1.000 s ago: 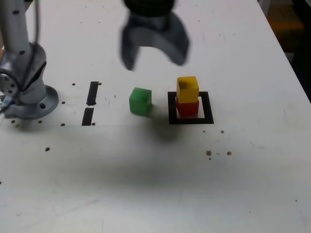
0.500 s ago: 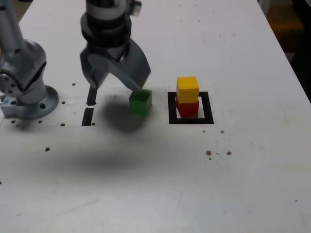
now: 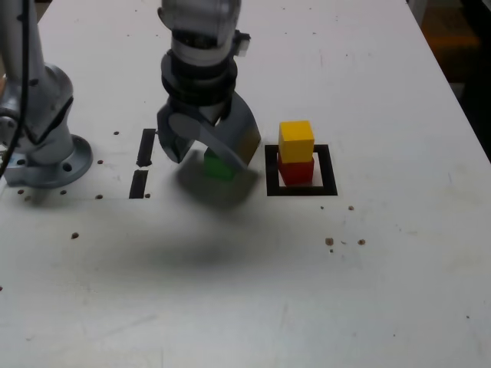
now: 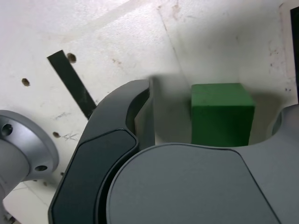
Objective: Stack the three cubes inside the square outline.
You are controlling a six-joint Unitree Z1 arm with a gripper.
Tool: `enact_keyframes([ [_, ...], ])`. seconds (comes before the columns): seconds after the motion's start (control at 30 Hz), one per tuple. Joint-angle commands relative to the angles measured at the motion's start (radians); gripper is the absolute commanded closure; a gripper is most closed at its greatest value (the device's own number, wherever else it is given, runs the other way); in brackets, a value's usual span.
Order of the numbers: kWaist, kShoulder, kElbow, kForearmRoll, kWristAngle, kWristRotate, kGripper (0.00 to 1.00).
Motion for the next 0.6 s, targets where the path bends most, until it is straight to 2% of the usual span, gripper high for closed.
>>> enact_keyframes([
  [0.0, 0.004, 0.015, -0.003, -0.013, 0.001, 0.001, 0.14],
  [0.13, 0.006, 0.031, -0.002, -0.035, 0.009, -0.003, 0.25],
  [0.33, 0.007, 0.038, -0.009, -0.048, 0.033, -0.029, 0.49],
  [0.57, 0.007, 0.042, -0.017, -0.051, 0.036, -0.072, 0.73],
])
